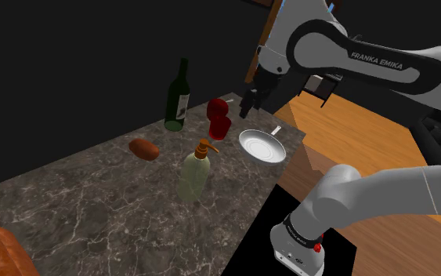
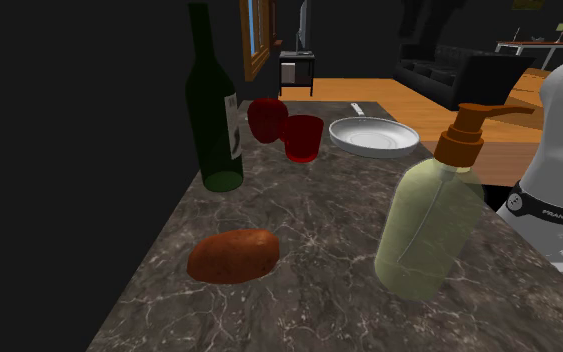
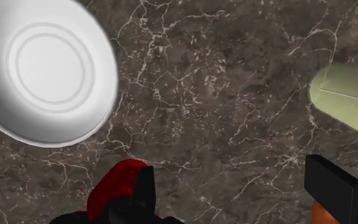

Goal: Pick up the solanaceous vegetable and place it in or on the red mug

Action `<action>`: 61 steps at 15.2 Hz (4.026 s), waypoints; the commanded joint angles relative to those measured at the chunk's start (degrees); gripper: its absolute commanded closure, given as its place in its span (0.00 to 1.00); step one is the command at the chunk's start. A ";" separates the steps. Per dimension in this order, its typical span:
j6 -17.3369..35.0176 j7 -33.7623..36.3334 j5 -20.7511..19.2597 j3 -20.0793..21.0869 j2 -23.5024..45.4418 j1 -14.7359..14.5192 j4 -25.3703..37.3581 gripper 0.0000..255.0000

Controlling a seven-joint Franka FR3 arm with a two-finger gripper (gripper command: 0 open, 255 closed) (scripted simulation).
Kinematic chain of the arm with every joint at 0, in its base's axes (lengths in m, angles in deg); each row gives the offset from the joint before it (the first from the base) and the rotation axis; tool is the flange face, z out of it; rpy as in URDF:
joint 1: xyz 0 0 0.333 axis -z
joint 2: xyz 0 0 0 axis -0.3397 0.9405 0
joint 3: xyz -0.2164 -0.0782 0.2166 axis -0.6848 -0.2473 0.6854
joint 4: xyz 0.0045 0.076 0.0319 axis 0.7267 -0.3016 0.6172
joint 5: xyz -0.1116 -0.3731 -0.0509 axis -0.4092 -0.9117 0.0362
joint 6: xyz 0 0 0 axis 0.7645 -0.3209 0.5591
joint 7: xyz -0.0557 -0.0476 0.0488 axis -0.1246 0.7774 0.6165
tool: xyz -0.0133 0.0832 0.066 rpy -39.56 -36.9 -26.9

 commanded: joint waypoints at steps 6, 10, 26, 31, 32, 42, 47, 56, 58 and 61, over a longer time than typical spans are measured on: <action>10.88 5.65 1.44 5.67 10.41 -1.36 0.12 0.00; 16.25 9.13 0.93 8.86 17.62 -1.69 2.22 0.00; 28.18 27.04 -13.71 16.70 51.68 -5.46 22.45 0.00; 30.64 27.95 -15.07 16.12 53.77 -5.83 21.86 0.00; 31.24 28.17 -15.41 15.99 54.26 -5.88 21.69 0.00; 32.75 28.73 -16.29 15.63 55.55 -6.04 21.32 0.00; 32.76 28.75 -16.31 15.63 55.59 -6.06 21.35 1.00; 30.25 27.68 -15.01 16.08 53.87 -5.73 22.37 1.00; 28.97 27.19 -14.41 16.27 53.08 -5.61 22.97 1.00; 27.01 26.48 -13.57 16.51 51.98 -5.44 23.97 1.00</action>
